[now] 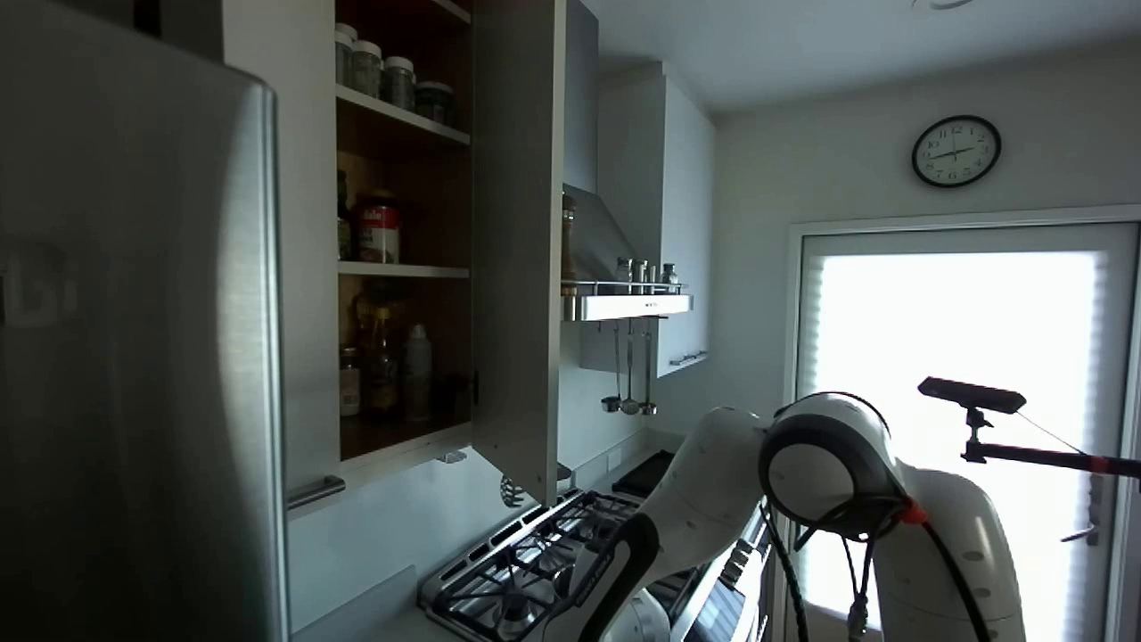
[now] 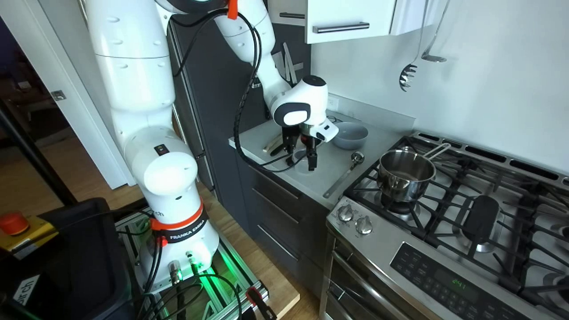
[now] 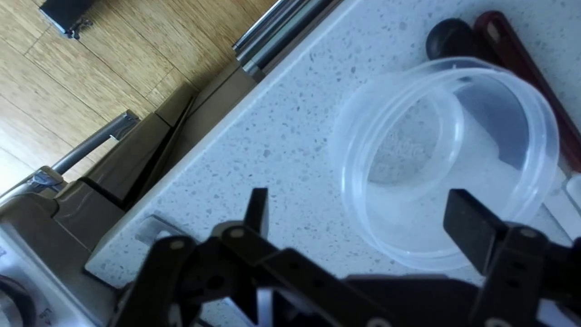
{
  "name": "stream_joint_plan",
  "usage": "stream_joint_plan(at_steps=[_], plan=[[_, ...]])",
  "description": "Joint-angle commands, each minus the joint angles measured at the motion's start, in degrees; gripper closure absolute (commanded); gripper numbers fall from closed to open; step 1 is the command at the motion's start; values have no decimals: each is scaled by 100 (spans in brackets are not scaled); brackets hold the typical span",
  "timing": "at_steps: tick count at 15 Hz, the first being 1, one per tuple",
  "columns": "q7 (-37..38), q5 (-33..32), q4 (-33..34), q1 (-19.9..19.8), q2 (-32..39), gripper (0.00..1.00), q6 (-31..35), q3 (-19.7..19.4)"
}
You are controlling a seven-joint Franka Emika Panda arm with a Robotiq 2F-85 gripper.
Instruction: Open the right door of the upper cabinet then put the clear container in the cabinet and close the cabinet door.
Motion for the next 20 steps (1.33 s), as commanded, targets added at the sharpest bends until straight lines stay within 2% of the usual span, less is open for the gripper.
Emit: stream_joint_plan(at_steps=[1,2,4,12,15,19,20], plan=[[370,-46,-51,56,195,9,353,68],[415,-11,-51,58,236,30,422,90],[508,-8,-62,70,294,36,522,103],[822,-127,-129,109,268,98,567,41],[536,-15,-159,19,127,99,447,139],[204,-484,-328,37,-243,98,212,20],[-227,-258,-361,-73,-409,98,151,191]])
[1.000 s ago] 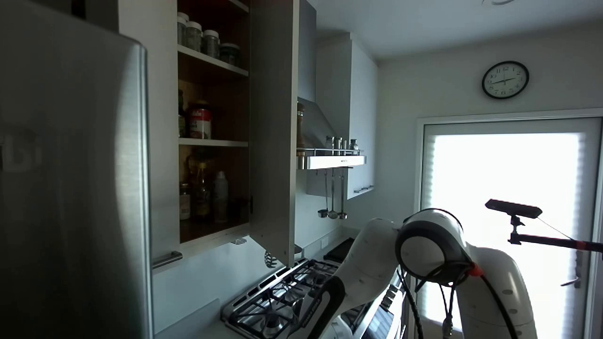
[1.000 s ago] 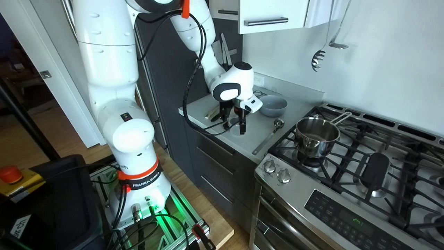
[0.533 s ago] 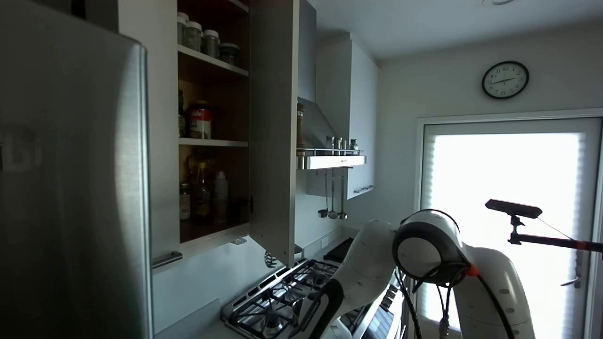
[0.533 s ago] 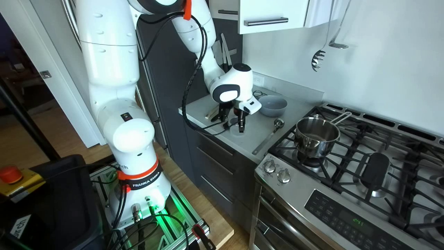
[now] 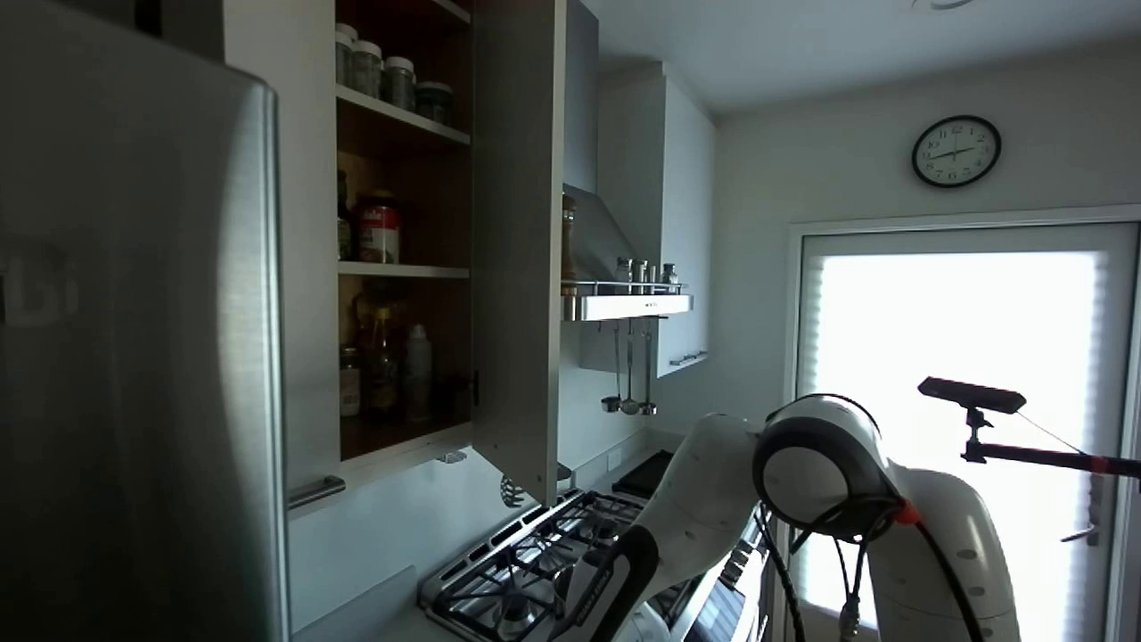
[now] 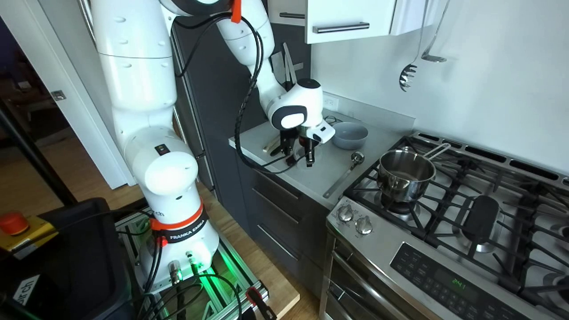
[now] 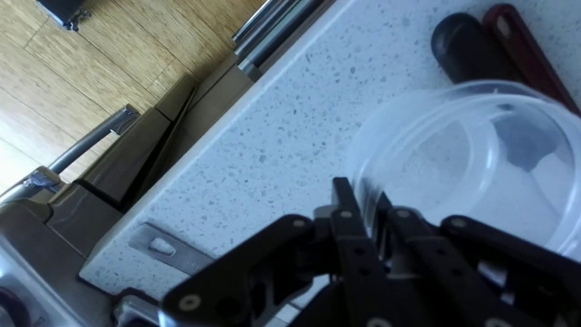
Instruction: Open the right door of the upper cabinet then put the clear container in the cabinet and close the cabinet door.
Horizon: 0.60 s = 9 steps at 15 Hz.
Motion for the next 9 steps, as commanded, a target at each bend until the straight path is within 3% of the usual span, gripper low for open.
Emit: stream_joint_plan(at_steps=[1,6,9], plan=[[-661,-128,-315,-123,-627,98,-295,89],[-1318,-28,-495,-44,-1233,98,-1013,99],[-1263,-255,-556,9,-1619,98,-1723,91]])
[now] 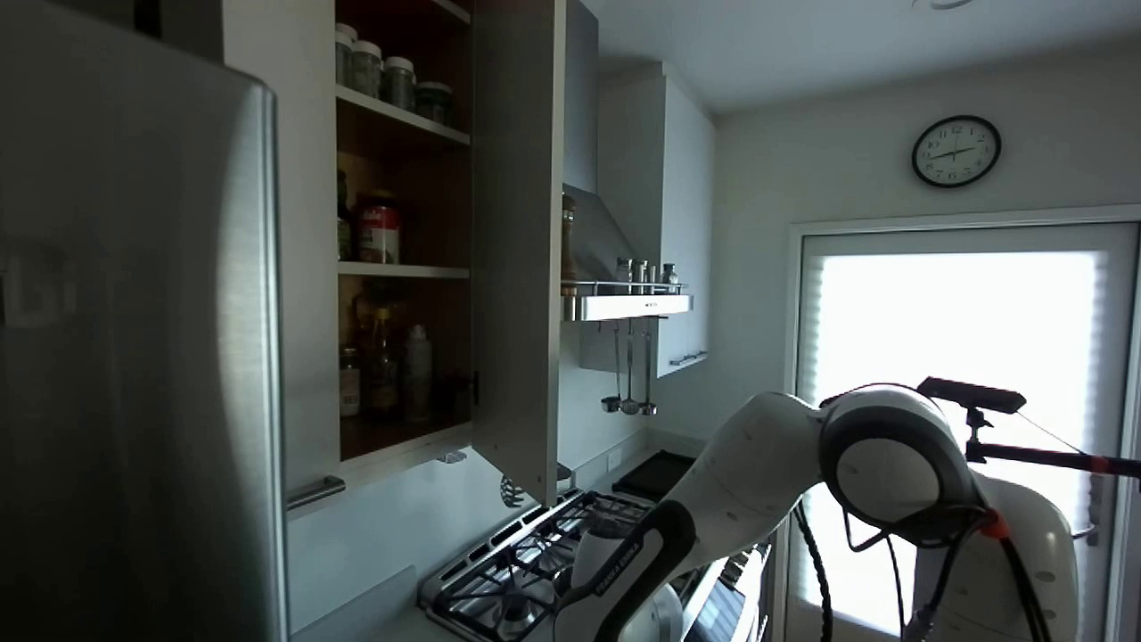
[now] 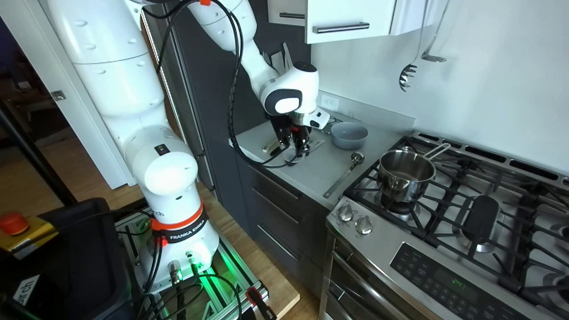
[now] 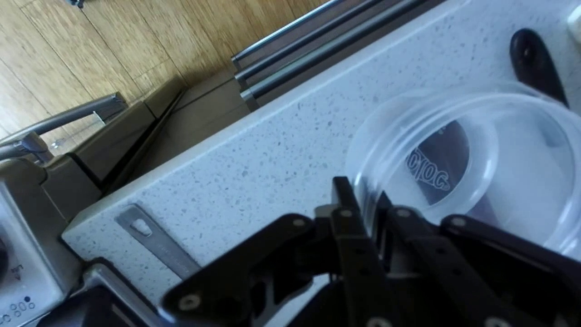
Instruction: Open the right door of the upper cabinet then put the clear container in the cabinet and close the cabinet door.
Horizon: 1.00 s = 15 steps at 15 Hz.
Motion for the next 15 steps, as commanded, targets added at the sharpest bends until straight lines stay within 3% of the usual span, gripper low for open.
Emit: stream_joint_plan(at_steps=[1,8,12,15], plan=[[51,-297,-231,39,-643,98,-785,21],[85,-406,-183,139,-1386,98,-1935,112],[463,-716,-180,146,-1888,98,-2382,312],[753,-597,-116,261,-2188,98,-2695,484]])
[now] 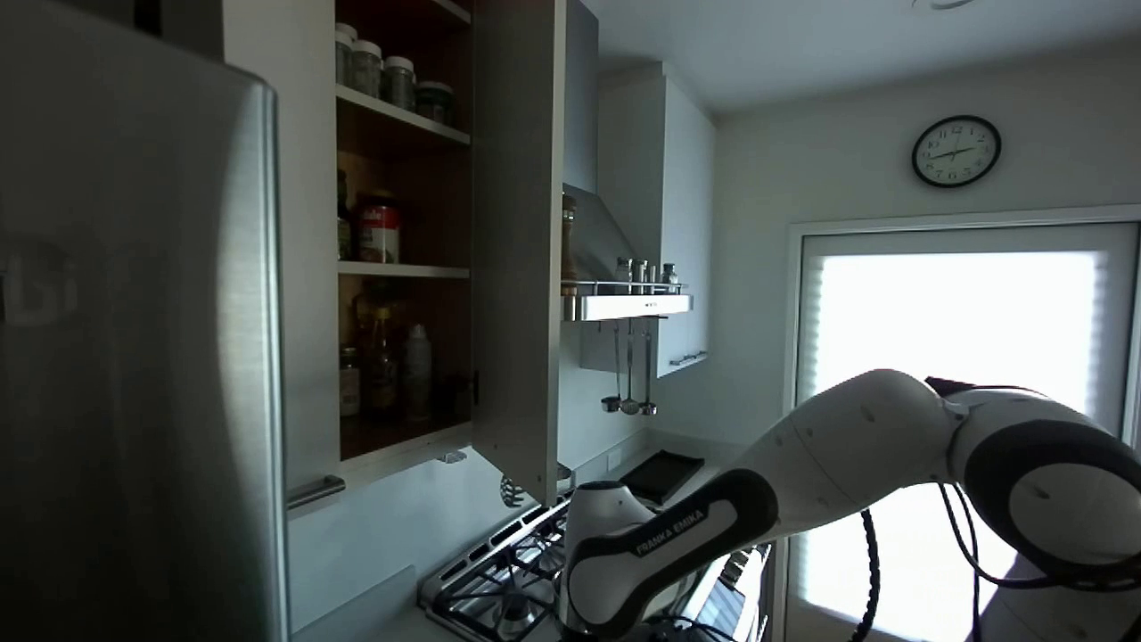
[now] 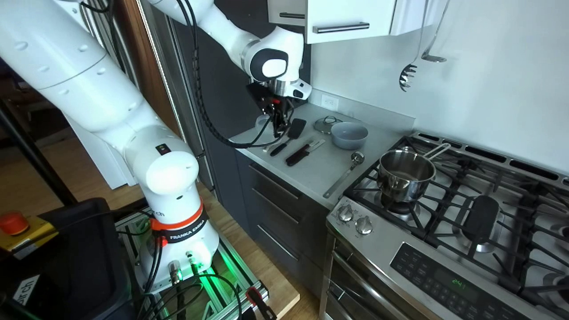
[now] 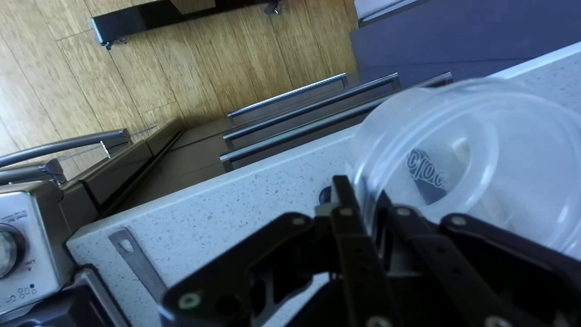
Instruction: Open the right door of the upper cabinet then put the clear container in the cabinet and close the cabinet door.
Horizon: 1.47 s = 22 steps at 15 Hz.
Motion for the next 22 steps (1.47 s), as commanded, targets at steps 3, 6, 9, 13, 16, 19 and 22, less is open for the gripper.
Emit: stream_joint_plan(at_steps=[3,6,9,13,16,19,22], plan=[[177,-15,34,187,-314,98,-323,113],[190,-13,43,222,-364,90,-345,132],[155,-15,85,247,-277,98,-246,141],[283,37,299,389,-402,98,-212,281],[705,-32,521,410,-392,98,-209,492],[1375,-188,742,352,-316,98,-83,772],[1935,-116,954,346,-283,98,79,934]])
